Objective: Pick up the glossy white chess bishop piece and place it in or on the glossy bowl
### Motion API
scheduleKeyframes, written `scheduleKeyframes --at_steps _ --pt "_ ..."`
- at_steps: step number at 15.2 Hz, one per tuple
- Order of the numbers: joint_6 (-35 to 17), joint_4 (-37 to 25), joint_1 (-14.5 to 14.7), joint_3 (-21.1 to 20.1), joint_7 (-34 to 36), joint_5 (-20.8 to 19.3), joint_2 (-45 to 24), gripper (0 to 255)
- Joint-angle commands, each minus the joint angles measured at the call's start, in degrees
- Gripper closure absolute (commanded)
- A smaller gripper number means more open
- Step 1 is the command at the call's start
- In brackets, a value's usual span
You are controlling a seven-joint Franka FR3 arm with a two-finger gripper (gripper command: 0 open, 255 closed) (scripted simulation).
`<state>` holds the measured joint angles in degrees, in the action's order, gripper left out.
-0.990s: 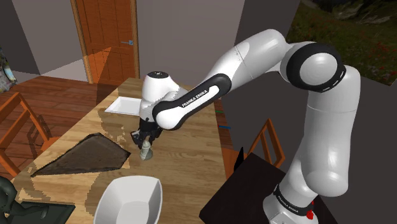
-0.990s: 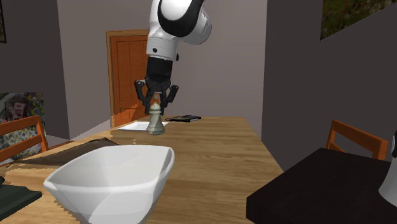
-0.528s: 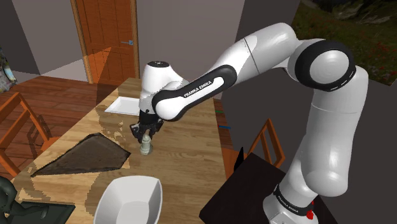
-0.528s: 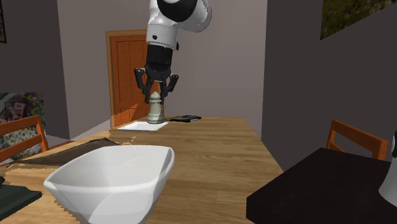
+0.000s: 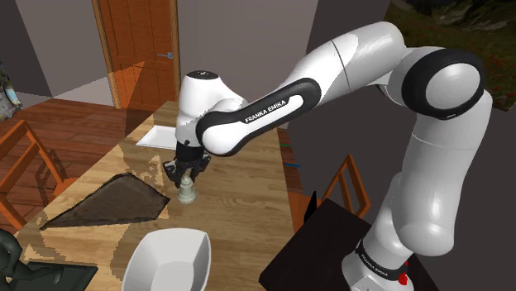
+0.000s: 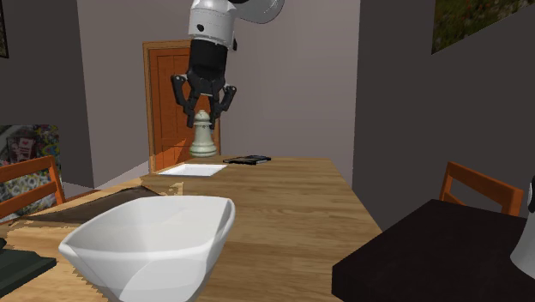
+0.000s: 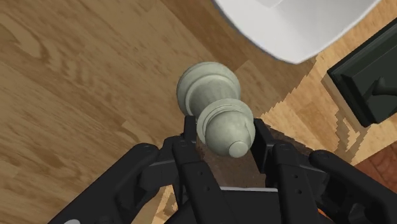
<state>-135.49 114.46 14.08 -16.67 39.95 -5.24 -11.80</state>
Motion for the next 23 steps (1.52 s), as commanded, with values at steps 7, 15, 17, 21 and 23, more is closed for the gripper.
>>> scheduleKeyframes --at_steps 7,15,17,21,23 --pt "1.1 1.6 6.4 -3.5 11.4 -2.1 2.4 255" --pt "-0.1 2.0 10.3 -5.3 18.9 -4.8 0.8 255" --pt "-1.5 2.6 10.5 -5.2 19.4 -5.5 0.0 255" --pt "-4.1 3.6 10.8 -4.7 20.4 -6.8 -1.8 255" --pt "-5.4 4.0 11.0 -4.5 21.0 -7.6 -2.8 255"
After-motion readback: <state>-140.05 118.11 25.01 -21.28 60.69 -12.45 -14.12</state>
